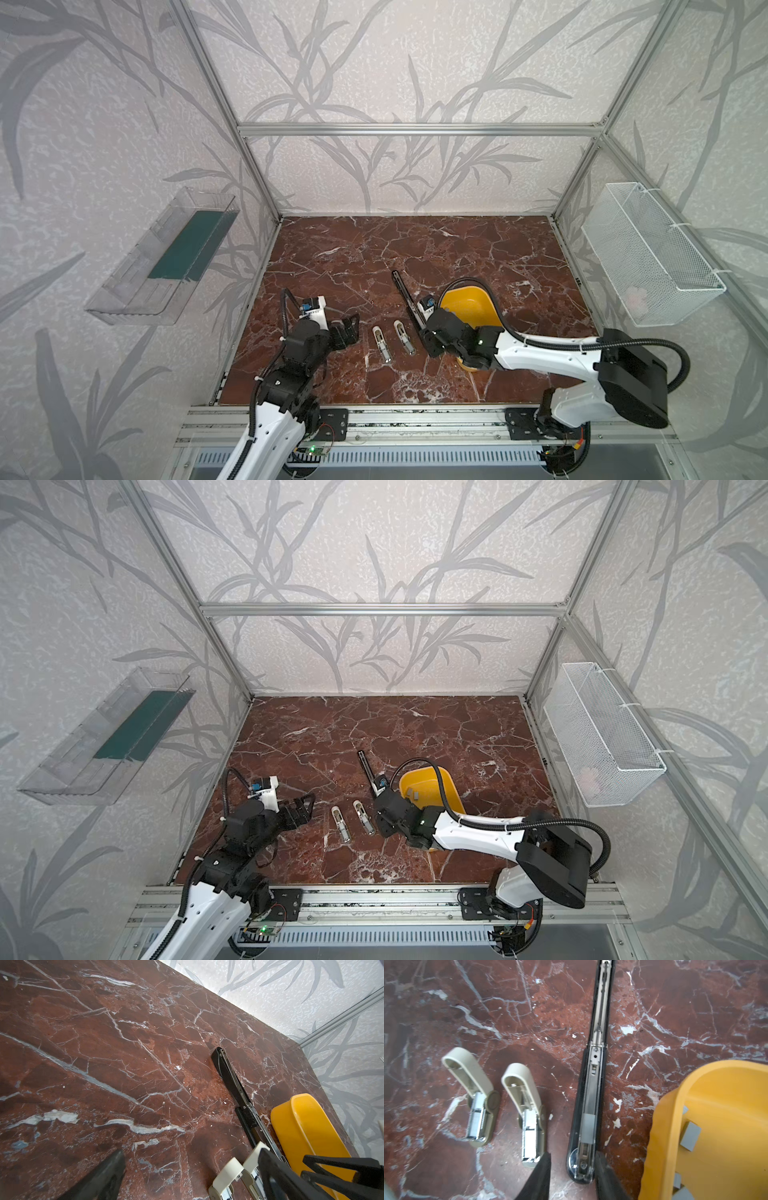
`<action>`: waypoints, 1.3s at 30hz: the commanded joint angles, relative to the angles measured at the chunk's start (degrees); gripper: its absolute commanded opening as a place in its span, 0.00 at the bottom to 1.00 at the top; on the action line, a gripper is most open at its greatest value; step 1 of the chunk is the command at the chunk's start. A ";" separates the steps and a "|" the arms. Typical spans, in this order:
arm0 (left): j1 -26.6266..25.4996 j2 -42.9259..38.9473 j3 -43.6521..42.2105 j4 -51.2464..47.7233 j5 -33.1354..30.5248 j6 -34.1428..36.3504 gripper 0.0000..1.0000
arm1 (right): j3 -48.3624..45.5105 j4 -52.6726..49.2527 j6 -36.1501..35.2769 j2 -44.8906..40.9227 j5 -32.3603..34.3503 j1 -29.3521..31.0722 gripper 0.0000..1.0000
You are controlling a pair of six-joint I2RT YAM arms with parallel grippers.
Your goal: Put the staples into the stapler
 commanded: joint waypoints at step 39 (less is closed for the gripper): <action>-0.84 1.11 0.73 3.54 7.52 -5.15 0.92 | -0.89 23.01 7.28 26.45 12.48 22.48 0.57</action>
